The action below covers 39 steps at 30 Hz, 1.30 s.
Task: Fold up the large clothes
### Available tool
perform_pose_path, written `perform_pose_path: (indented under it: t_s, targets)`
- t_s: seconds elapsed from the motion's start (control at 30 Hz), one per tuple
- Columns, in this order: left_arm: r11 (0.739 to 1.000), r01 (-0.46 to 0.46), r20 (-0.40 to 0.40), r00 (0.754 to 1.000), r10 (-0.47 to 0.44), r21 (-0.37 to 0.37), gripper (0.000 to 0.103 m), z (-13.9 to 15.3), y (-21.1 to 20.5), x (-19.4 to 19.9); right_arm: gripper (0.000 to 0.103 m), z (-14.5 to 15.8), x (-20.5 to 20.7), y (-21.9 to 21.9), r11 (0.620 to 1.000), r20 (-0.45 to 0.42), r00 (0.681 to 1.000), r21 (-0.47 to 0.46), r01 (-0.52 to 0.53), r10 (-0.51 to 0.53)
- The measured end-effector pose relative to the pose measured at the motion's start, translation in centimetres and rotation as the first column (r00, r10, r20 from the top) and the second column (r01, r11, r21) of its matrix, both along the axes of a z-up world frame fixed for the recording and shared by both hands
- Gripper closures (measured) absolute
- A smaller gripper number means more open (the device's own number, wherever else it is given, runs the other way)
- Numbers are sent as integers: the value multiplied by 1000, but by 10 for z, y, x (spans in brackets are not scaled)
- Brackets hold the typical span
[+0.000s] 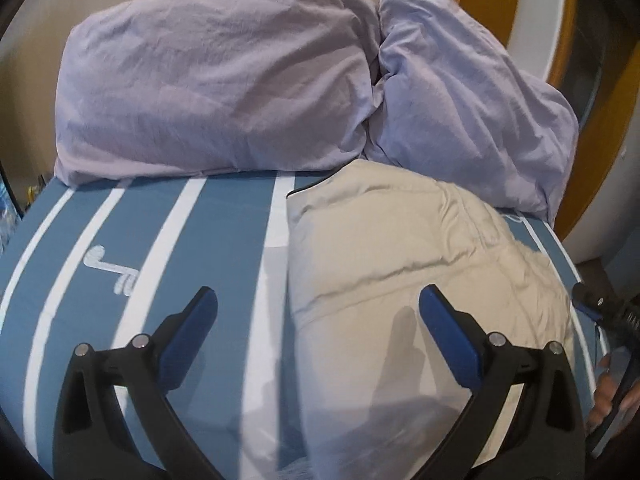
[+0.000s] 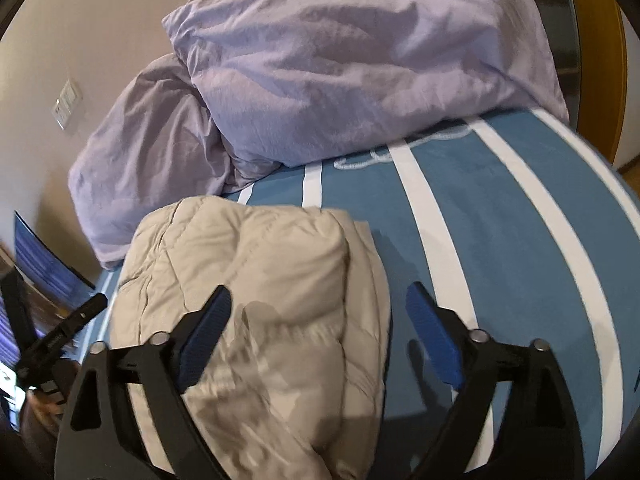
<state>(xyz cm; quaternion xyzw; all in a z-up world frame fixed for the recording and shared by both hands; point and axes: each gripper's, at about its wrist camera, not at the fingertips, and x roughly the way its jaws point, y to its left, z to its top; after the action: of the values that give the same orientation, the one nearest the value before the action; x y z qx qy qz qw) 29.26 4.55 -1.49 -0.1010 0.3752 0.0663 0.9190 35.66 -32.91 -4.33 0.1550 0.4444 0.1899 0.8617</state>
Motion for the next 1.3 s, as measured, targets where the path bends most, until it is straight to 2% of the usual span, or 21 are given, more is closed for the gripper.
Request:
perform_pose_path:
  t_s: [0.1, 0.23, 0.47, 0.7, 1.0, 1.3]
  targets:
    - [1000, -7, -21, 1000, 7, -8, 2, -5, 6, -6, 9, -11, 1, -5, 999, -69, 997, 46, -17, 20]
    - [998, 0, -41, 999, -2, -58, 2, -13, 10, -11, 1, -26, 0, -5, 993, -140, 988, 112, -44, 59]
    - [995, 15, -50, 999, -20, -98, 2, -19, 6, -12, 1, -51, 5, -9, 961, -249, 960, 271, -59, 129]
    - [985, 27, -58, 998, -37, -171, 2, -24, 9, -5, 1, -64, 9, -6, 936, -284, 943, 344, -71, 175]
    - [930, 27, -78, 995, -59, -367, 2, -41, 21, 8, 1, -69, 12, -1, 919, -290, 932, 382, -93, 215]
    - [878, 30, -76, 994, -75, -478, 2, -54, 22, 18, 1, -68, 15, 9, 918, -279, 932, 380, -115, 232]
